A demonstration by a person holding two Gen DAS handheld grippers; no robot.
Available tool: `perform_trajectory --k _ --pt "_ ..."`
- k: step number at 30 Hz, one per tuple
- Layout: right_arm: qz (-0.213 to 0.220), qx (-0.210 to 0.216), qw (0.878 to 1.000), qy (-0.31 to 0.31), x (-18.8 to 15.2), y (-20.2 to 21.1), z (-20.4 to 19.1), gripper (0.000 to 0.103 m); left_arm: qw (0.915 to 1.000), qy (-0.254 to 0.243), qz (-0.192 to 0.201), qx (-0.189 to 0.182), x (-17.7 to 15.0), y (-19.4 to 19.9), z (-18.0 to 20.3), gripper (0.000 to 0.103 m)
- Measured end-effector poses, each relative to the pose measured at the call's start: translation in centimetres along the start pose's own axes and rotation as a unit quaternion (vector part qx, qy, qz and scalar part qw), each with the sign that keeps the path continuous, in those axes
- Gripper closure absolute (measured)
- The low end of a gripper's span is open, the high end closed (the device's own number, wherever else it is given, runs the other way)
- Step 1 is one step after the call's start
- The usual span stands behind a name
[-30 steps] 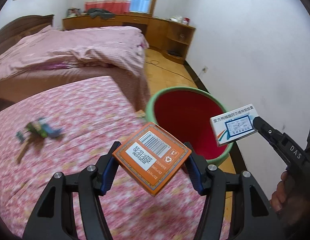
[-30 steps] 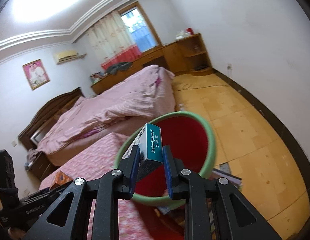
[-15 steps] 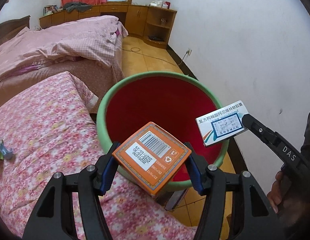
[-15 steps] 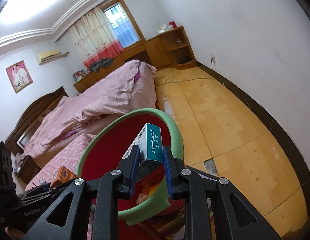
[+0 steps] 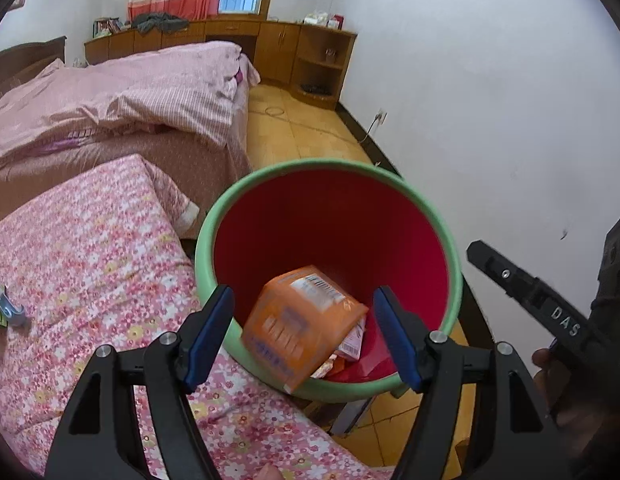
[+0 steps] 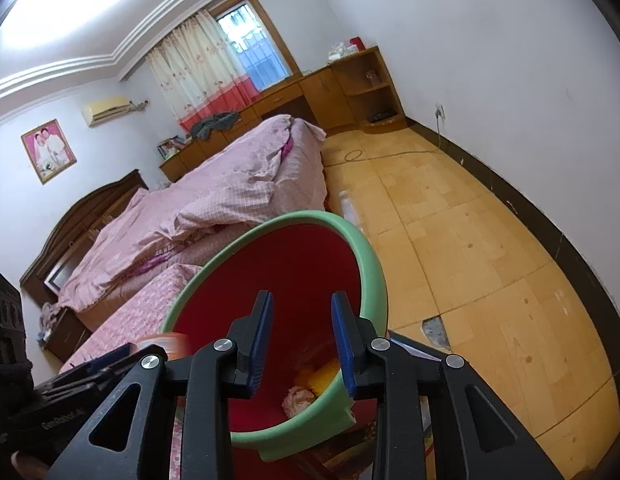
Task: Collect trash
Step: 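Open both tools to drop the two boxes into the red bin, then move both tools back over the bed toward the wooden stick and blue piece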
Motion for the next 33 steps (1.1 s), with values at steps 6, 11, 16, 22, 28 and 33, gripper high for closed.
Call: perform_trajectory --k 6,11,16,22,28,33 --pt "0.001 0.006 1.000 0.001 0.2 1.1 -0.5 0.072 0.9999 0.006 0.012 0.000 0.5 1.7 0.1 0.026" --pt "-0.004 0.017 1.000 0.008 0.1 2.0 -1.6 0.072 0.9997 0.022 0.014 0.003 0.3 3.4 -0.5 0.026" --pt "-0.014 0.030 0.999 0.013 -0.4 2.9 -3.1 0.070 0.9991 0.031 0.023 0.016 -0.4 5.7 -1.5 0.026" --pt "-0.021 0.049 0.998 0.023 -1.2 4.0 -5.5 0.067 0.9976 0.045 0.029 0.044 -1.5 9.0 -3.5 0.026" --pt "-0.037 0.069 0.996 0.031 -2.3 5.0 -7.8 0.067 0.9943 0.069 0.042 0.070 -3.0 12.7 -6.0 0.026" --pt "-0.048 0.078 0.995 0.044 -3.3 5.5 -9.9 0.067 0.9902 0.093 0.051 0.091 -3.8 15.1 -8.4 0.026"
Point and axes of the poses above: each gripper's, at about its wrist camera, not at the fingertips, and y roughly against the way its jaws point, z to its right, x to its top, the point moved 3 cm from there along -y, roughly the way its jaws point, and after that the axes turned 4 degrees about z, right-handed, at the moved point
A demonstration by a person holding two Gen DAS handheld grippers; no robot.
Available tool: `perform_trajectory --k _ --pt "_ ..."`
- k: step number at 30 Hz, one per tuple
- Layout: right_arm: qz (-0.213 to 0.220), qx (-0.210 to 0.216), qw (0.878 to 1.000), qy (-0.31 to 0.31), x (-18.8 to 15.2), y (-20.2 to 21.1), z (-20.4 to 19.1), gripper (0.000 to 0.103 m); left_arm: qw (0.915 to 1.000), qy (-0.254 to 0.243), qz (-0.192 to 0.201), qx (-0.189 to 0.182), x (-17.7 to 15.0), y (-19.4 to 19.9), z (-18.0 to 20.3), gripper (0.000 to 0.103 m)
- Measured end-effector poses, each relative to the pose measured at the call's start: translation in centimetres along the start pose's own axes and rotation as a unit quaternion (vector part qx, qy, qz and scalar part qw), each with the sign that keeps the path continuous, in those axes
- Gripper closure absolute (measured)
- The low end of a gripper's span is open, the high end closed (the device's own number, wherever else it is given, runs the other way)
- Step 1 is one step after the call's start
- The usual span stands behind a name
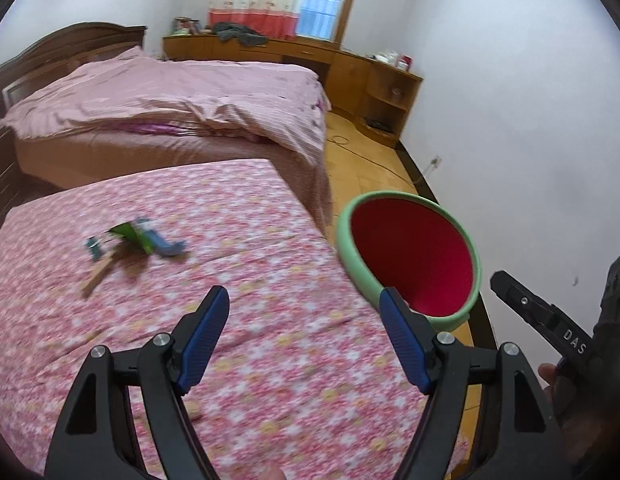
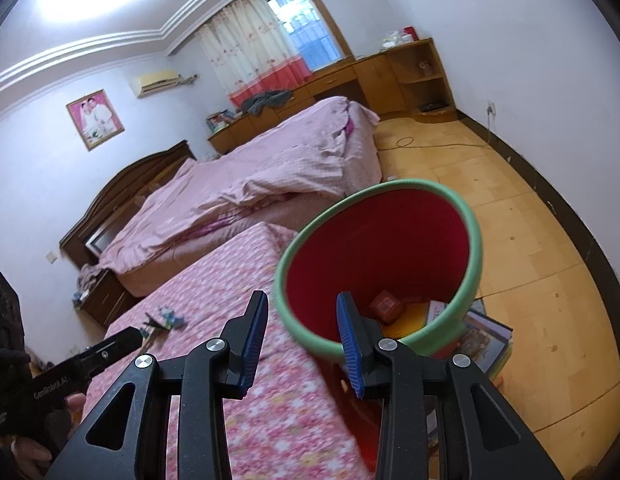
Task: Collect trash
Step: 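Move both tools back over the bed toward the wooden stick and blue piece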
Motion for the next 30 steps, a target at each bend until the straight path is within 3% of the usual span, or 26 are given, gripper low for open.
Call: perform_trajectory --k 12,25,30 --pt "-0.029 0.015 0.999 0.020 -0.8 -2.4 -3.5 0.064 0.9980 0.022 0.010 0.059 0.7 1.7 -7.8 0.026" --pt "-0.062 0.017 0.997 0.034 -1.8 -6.6 -6.3 0.064 0.9911 0.036 -0.025 0.125 0.7 -2.1 -17.0 0.026" --pt "-0.074 0.017 0.996 0.044 -2.1 -8.2 -7.1 0.064 0.9892 0.035 -0.043 0.136 0.6 -4.6 -19.0 0.035"
Point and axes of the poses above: each gripper's, at about its wrist camera, not at the fingertips, and y roughly against the way its jaws point, z to its right, x to its top, the point moved 3 cm from there along -y, roughly the way its jaws point, and after that the axes turned 4 degrees about z, right-handed, at the moved point
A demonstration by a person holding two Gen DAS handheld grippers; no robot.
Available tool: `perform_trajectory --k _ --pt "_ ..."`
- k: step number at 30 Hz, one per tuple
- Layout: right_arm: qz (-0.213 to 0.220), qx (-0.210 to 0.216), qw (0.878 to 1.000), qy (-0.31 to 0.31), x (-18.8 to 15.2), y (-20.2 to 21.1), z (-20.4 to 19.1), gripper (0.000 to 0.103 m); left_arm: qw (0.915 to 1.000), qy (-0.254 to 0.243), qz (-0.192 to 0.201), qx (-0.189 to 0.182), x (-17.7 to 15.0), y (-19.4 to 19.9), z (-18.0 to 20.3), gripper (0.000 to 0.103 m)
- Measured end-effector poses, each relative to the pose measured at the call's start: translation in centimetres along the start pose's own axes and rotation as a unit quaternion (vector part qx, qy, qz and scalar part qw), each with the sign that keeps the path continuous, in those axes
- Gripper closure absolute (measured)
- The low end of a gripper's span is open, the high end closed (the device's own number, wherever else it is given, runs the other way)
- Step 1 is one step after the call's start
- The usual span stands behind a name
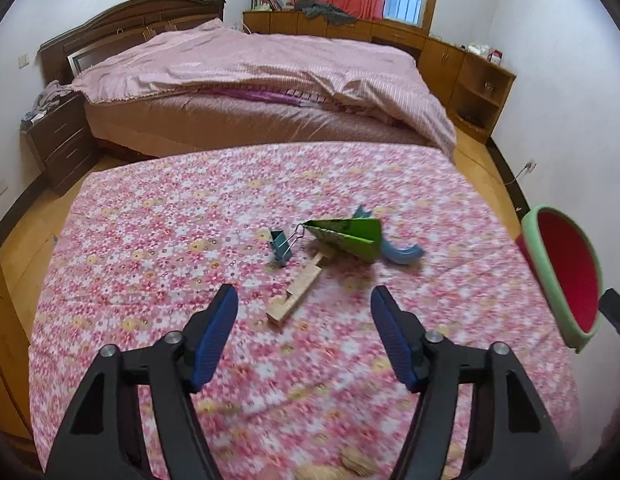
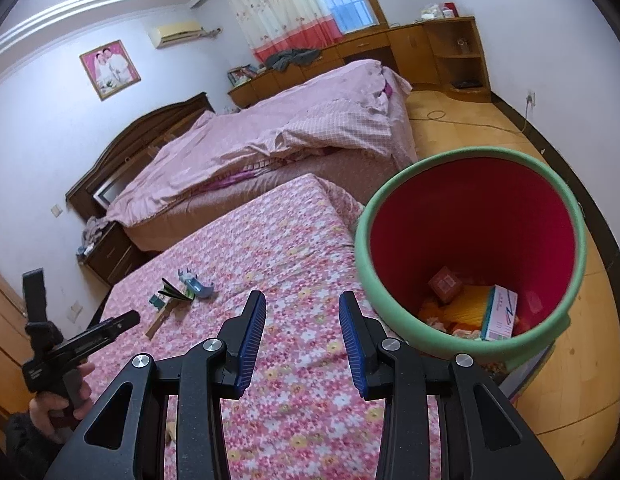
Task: Collect trash
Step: 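Move both tools back over the bed toward the wooden stick and blue piece, then grasp the wooden stick with the left tool while the right tool grasps the blue plastic piece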
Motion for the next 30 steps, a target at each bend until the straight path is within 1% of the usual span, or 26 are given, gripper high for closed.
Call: perform_trajectory --k 1,2,7,8,12,14,15,17,18,20,24,27,28,30 --pt "-0.002 0.000 1.000 0.001 0.0 -0.3 -0.1 0.064 1.0000 -0.002 -0.003 0.001 0.0 -0.6 -0.1 0.037" --pt "-0.004 0.001 1.000 0.003 0.0 -0.6 -0.3 0.064 1.0000 -0.003 -0.008 0.002 0.0 -1.2 -0.2 0.041" --pt "-0.014 0.004 1.000 0.014 0.1 -2.1 -1.1 0.064 0.9995 -0.010 -0.029 -0.003 -0.2 -3.7 -0.3 0.050" --pt "-0.016 0.006 1.000 0.016 0.2 -2.4 -1.2 0.064 0.9994 -0.015 -0.033 -0.004 -0.2 -4.1 -0.2 0.055" --pt "-0.023 0.012 0.999 0.024 0.2 -3.3 -1.8 0.064 0.9990 -0.017 -0.041 -0.007 -0.4 -5.4 -0.3 0.066" --pt "-0.025 0.014 0.999 0.027 0.3 -3.7 -2.1 0.064 0.9990 -0.013 -0.042 -0.010 -0.5 -5.7 -0.5 0.074" --pt "-0.027 0.015 0.999 0.030 0.3 -4.0 -2.4 0.064 0.9990 -0.011 -0.042 -0.011 -0.5 -5.9 -0.5 0.076" --pt "-0.030 0.019 0.999 0.035 0.3 -4.6 -2.8 0.064 0.9991 -0.010 -0.037 -0.016 -0.6 -6.0 -0.7 0.089" --pt "-0.031 0.021 0.999 0.037 0.3 -4.8 -3.0 0.064 0.9991 -0.009 -0.036 -0.019 -0.6 -5.9 -0.7 0.091" --pt "-0.037 0.027 0.998 0.041 0.3 -5.5 -3.7 0.064 0.9991 -0.002 -0.033 -0.027 -1.0 -5.7 -0.8 0.094" --pt "-0.047 0.040 0.997 0.052 0.4 -6.8 -5.0 0.064 0.9986 0.022 -0.028 -0.040 -2.2 -4.1 -1.6 0.094" --pt "-0.055 0.052 0.995 0.063 0.2 -8.1 -6.1 0.064 0.9978 0.048 -0.018 -0.042 -2.8 -2.8 -2.5 0.094" --pt "-0.057 0.055 0.995 0.066 0.1 -8.4 -6.5 0.064 0.9973 0.046 -0.022 -0.052 -3.1 -2.4 -2.8 0.094" --pt "-0.065 0.064 0.993 0.072 -0.1 -9.4 -7.3 0.064 0.9964 0.064 -0.015 -0.054 -3.4 -1.5 -3.5 0.094"
Point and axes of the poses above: each gripper's, at about its wrist camera, not at the fingertips, and y roughly against the way its jaws point, z to its right, x to its top, the point moved 3 cm from there along -y, roughly the way its jaws point, and after that the axes turned 4 degrees about z, right-handed, at the moved point
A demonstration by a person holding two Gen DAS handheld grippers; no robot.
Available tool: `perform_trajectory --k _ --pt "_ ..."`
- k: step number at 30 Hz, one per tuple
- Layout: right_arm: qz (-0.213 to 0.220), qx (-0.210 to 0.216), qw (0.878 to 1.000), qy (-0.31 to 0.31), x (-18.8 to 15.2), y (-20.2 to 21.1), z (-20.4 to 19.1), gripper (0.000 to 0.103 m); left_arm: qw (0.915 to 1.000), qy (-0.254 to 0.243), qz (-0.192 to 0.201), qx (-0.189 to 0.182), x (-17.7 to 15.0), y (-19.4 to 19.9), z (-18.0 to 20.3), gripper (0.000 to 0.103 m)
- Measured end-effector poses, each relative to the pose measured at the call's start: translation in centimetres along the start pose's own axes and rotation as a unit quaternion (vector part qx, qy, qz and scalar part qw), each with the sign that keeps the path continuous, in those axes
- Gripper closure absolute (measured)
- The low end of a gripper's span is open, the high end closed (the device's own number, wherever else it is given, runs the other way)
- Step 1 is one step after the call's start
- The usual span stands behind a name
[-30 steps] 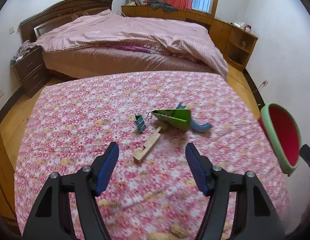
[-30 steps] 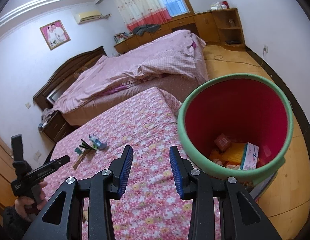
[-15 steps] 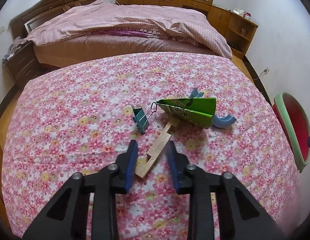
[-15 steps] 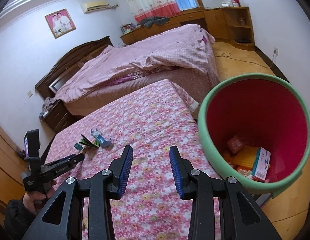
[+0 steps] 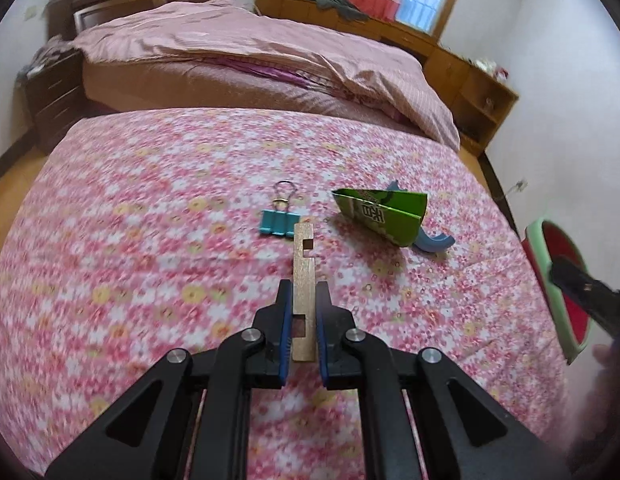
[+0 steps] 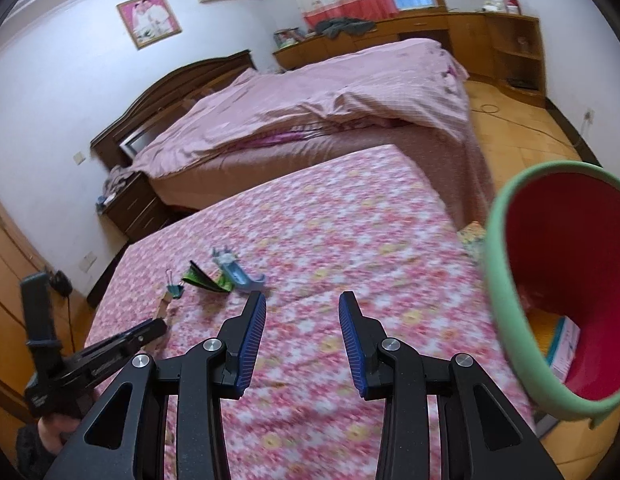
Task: Collect trash
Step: 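Grasp the wooden stick with the left tool while the right tool grasps the blue plastic piece, then lift the wooden stick and blue plastic piece above the bed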
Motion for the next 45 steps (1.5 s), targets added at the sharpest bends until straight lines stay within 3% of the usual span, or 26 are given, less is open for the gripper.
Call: perform_trajectory --k 4,8,21,27,32,34,41,45 --pt "-0.018 0.014 1.000 0.014 -0.1 -2.3 -1.3 0.064 0.9992 0.032 0.021 0.012 0.4 1.3 -1.6 0.094" --pt "-0.034 0.019 0.999 0.027 -0.1 -4.5 -2.3 0.064 0.9958 0.057 0.043 0.057 1.1 1.5 -3.3 0.094" --pt "-0.061 0.051 0.996 0.028 -0.4 -10.0 -3.9 0.065 0.9946 0.082 0.043 0.047 0.7 0.6 -5.1 0.094" --pt "-0.056 0.068 0.996 0.022 -0.4 -9.8 -4.0 0.083 0.9948 0.084 0.041 0.040 0.6 0.2 -5.4 0.094" --pt "-0.035 0.063 0.997 0.021 -0.3 -8.5 -3.6 0.087 0.9950 0.082 0.042 0.039 0.6 0.3 -5.2 0.094" --pt "-0.029 0.057 0.998 0.024 -0.3 -8.0 -3.4 0.102 0.9950 0.082 0.042 0.038 0.6 0.3 -5.1 0.094" --pt "-0.020 0.057 0.998 0.027 -0.4 -6.6 -3.3 0.103 0.9949 0.081 0.047 0.037 0.5 0.7 -4.7 0.094" --pt "-0.029 0.044 0.998 0.034 -0.3 -6.8 -3.5 0.097 0.9945 0.084 0.050 0.037 0.4 1.0 -4.7 0.094"
Point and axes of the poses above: each gripper's, at about its wrist camera, not at the fingertips, and y roughly against the way its jaws point, z to its right, x to its top, the point moved 3 cm from there along -y, roughly the way its jaws point, and after that the axes turned 4 degrees about z, right-handed, at the moved point
